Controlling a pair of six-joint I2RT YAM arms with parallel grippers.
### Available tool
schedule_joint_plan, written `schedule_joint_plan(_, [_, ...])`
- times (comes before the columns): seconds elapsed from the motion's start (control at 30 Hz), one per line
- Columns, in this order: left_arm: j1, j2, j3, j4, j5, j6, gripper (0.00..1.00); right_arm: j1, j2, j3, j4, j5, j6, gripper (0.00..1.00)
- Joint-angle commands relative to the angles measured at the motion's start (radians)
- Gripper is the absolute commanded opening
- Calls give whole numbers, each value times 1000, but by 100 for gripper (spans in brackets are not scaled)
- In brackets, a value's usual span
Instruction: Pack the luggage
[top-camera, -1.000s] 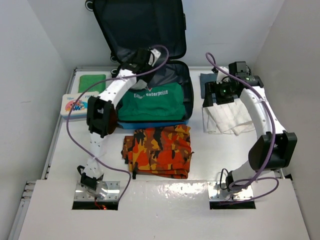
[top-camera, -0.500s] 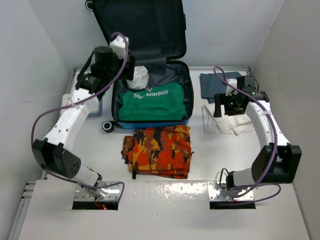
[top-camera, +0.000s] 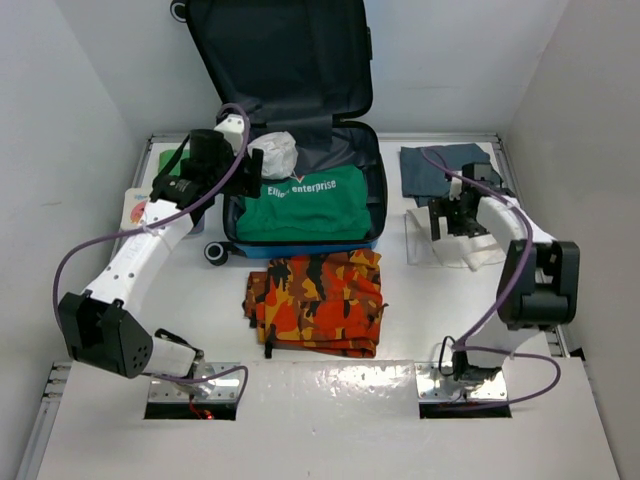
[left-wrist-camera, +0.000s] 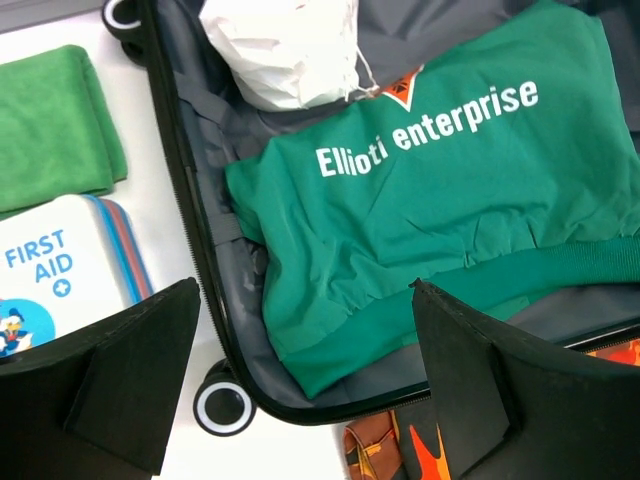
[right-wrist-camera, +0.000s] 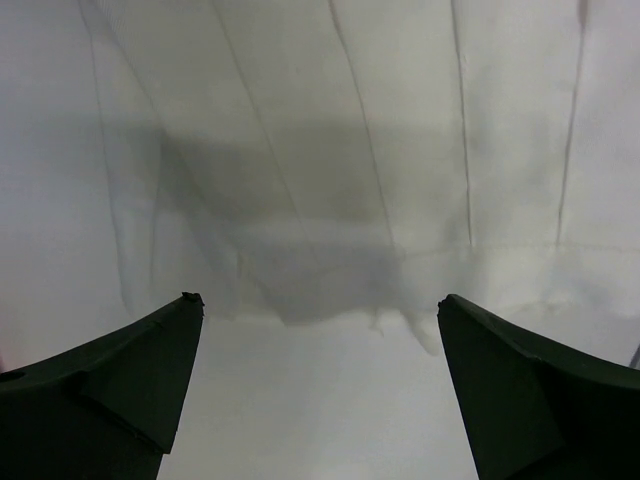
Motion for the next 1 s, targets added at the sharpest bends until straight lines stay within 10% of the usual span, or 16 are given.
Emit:
schedule_joint_plan(0.0, [19,-43,8,28,12,-12,90,20,73,76,89,46,26,100])
schedule_joint_plan(0.67, [68,-6,37,28,50,-22,90,71,351,153,51,131,149,100])
schedule_joint_plan(0.97, [96,12,67,28,50,-22,90,72,418,159,-10,134,141,57])
